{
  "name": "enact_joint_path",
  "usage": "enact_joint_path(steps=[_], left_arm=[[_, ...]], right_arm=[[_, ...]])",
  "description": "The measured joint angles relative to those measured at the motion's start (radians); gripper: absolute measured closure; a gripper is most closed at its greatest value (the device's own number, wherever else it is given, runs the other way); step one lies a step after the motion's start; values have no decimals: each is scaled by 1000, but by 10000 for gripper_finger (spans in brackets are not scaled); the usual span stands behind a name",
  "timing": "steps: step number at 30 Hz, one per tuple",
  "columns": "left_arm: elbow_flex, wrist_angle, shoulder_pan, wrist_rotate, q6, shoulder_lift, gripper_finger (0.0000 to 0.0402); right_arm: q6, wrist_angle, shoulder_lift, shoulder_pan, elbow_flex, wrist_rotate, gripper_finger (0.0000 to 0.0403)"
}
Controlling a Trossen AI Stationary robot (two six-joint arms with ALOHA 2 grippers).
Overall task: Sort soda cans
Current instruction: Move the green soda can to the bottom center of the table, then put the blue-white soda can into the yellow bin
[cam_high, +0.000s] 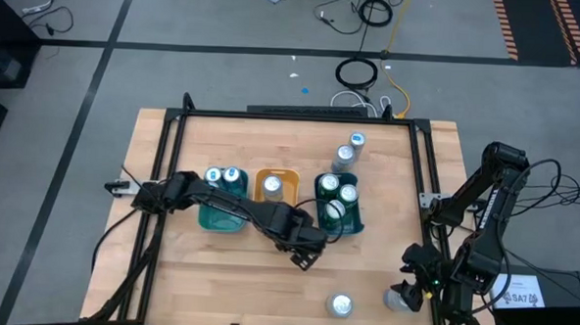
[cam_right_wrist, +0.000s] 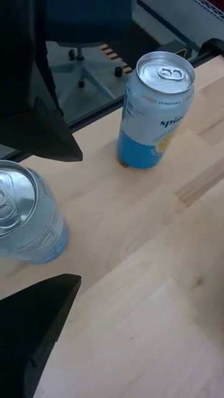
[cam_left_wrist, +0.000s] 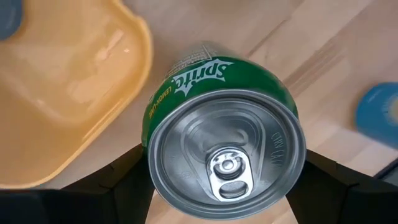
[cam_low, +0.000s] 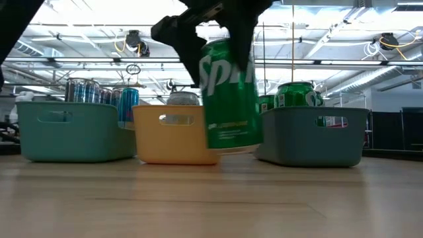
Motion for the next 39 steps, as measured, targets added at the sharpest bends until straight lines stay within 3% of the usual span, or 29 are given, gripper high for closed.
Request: enact_joint_path(steps=[9, 18, 27, 36, 39], left_arm=[[0, 127, 0, -6, 8, -2, 58], [0, 121, 0, -16, 4, -5, 7], [9, 108, 14, 100, 35, -9, 6], [206, -77, 13, 47, 133, -11, 6], [193, -108, 14, 71, 211, -57, 6]], right_arm=[[0, 31, 0, 0, 0, 0, 101], [0, 35, 0, 0, 0, 0, 101], [0, 36, 0, 0, 0, 0, 101], [0, 37, 0, 0, 0, 0, 101], [0, 39, 0, 0, 0, 0, 101]])
